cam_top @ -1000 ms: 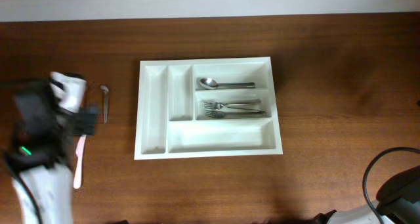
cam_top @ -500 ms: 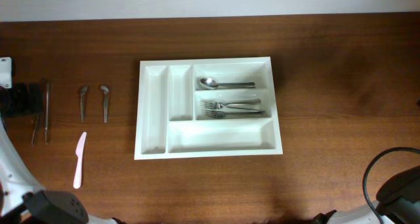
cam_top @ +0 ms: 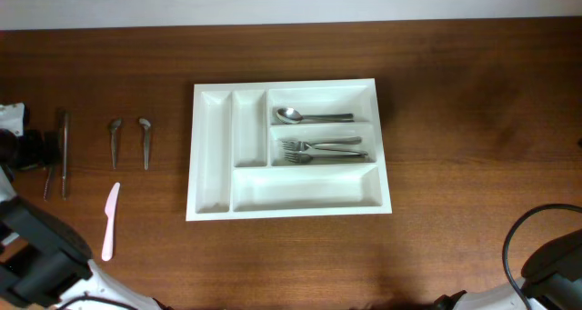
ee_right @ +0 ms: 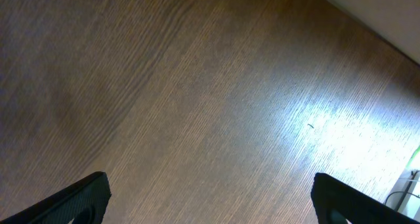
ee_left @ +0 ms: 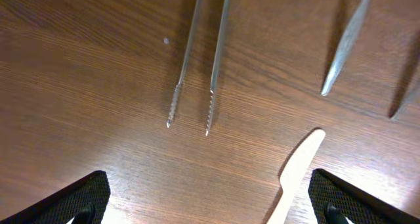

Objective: Pack container
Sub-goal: 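Lower the left gripper and grasp the metal tongs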

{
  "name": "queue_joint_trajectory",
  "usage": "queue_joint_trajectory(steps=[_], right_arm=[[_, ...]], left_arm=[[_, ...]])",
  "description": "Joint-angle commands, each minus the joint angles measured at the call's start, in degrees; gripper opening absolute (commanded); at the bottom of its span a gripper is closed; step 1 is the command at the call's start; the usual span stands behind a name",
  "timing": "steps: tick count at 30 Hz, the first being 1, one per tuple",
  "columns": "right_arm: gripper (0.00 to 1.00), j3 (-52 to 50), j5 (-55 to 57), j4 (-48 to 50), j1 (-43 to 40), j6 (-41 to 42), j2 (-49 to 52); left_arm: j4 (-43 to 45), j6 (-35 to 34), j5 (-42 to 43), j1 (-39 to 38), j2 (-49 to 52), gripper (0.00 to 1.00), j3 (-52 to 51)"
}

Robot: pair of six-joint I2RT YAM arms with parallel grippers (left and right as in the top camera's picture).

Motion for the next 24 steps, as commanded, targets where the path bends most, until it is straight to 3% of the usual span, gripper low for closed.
queue_joint_trajectory(steps=[1, 6, 16, 24], right_arm=[[0.99, -0.48, 0.28, 0.13, -0.15, 0.24, 0.09], [0.99, -0.48, 0.28, 0.13, -0.15, 0.24, 0.09], [0.99, -0.48, 0.28, 0.15, -0.15, 0.24, 0.09], [0.99, -0.48, 0.28, 0.13, -0.15, 0.24, 0.09]], left_arm=[[-0.68, 1.01, 3.34, 0.20, 1.20, 0.99, 1.90], [-4.46, -0.11, 4.24, 0.33, 5.25, 0.99, 9.07], [-23.39, -0.81, 5.44, 0.61, 18.78, 0.99, 31.08], [-19.93, -0.79, 5.09, 0.07, 20.22, 0.99, 31.28]])
